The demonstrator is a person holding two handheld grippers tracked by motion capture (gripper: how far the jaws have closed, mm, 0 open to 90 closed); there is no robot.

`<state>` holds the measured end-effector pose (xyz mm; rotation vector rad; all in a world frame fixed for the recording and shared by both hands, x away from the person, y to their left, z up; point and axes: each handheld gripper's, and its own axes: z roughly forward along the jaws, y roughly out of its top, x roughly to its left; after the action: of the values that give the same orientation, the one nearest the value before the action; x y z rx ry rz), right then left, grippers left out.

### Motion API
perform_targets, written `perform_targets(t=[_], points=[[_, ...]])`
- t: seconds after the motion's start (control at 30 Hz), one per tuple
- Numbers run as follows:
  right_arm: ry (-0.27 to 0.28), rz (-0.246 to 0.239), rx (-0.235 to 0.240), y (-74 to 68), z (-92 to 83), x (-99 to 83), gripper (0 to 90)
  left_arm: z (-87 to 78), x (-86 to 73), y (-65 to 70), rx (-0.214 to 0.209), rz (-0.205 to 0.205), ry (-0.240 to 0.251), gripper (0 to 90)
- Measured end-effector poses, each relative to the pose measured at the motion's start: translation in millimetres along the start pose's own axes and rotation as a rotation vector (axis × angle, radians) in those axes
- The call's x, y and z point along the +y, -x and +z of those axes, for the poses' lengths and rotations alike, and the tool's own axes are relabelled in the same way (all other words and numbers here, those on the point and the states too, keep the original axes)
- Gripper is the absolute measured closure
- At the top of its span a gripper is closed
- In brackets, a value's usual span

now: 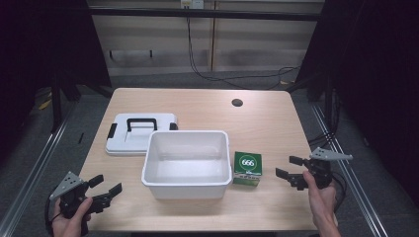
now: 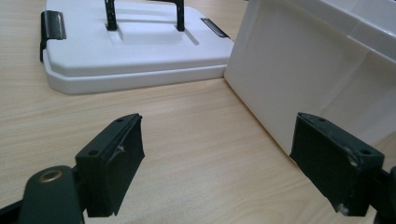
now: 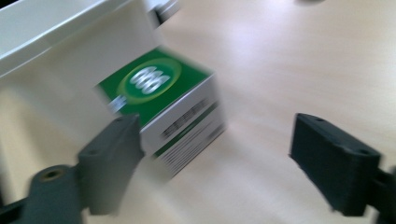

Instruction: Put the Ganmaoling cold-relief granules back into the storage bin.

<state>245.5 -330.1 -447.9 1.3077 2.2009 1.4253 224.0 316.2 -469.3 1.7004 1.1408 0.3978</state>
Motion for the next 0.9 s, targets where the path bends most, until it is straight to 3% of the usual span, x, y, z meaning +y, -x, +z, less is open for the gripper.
perform_targets(t=[0.03, 0.07, 0.1, 0.23, 0.3, 0.37, 0.63, 0.77, 0.8, 0.9], points=[[-0.016, 0.004, 0.016, 0.8, 0.4, 0.8, 15.7, 0.0, -0.1, -0.1, 0.0, -0.001, -0.001, 16.7], [-0.011, 0.002, 0.0, 0.4, 0.9, 1.0, 12.6, 0.0, -0.1, -0.1, 0.0, -0.001, -0.001, 16.7], [0.0, -0.007, -0.019, -0.4, 1.1, 1.1, 13.2, -0.2, -0.3, -0.5, 0.0, 0.001, -0.006, 16.7], [-0.006, -0.038, -0.015, -1.7, 0.9, 2.5, 13.2, -0.1, -0.5, -0.5, 0.003, -0.001, -0.004, 16.7], [-0.001, -0.049, 0.016, -1.8, 0.2, 3.8, 14.2, -0.2, -0.9, -0.8, 0.004, 0.0, -0.007, 16.7], [0.002, -0.06, 0.017, -2.8, 0.1, 5.9, 14.1, 0.1, -1.4, -0.5, 0.01, -0.007, -0.004, 16.7], [-0.034, -0.104, 0.013, -9.3, -7.5, 22.3, 13.2, -0.9, -1.6, 1.5, -0.002, 0.012, -0.012, 16.7], [-0.101, -0.207, -0.042, -19.2, -4.9, 30.9, 13.3, -1.1, -1.5, 0.9, -0.001, 0.007, -0.007, 16.7], [-0.101, -0.207, -0.042, -19.2, -4.9, 30.9, 13.3, -1.1, -1.3, 0.7, -0.002, 0.006, -0.007, 16.7], [-0.128, -0.275, -0.036, -28.4, 0.0, 36.7, 13.1, -0.4, -0.7, 1.9, -0.012, 0.003, -0.002, 16.7]])
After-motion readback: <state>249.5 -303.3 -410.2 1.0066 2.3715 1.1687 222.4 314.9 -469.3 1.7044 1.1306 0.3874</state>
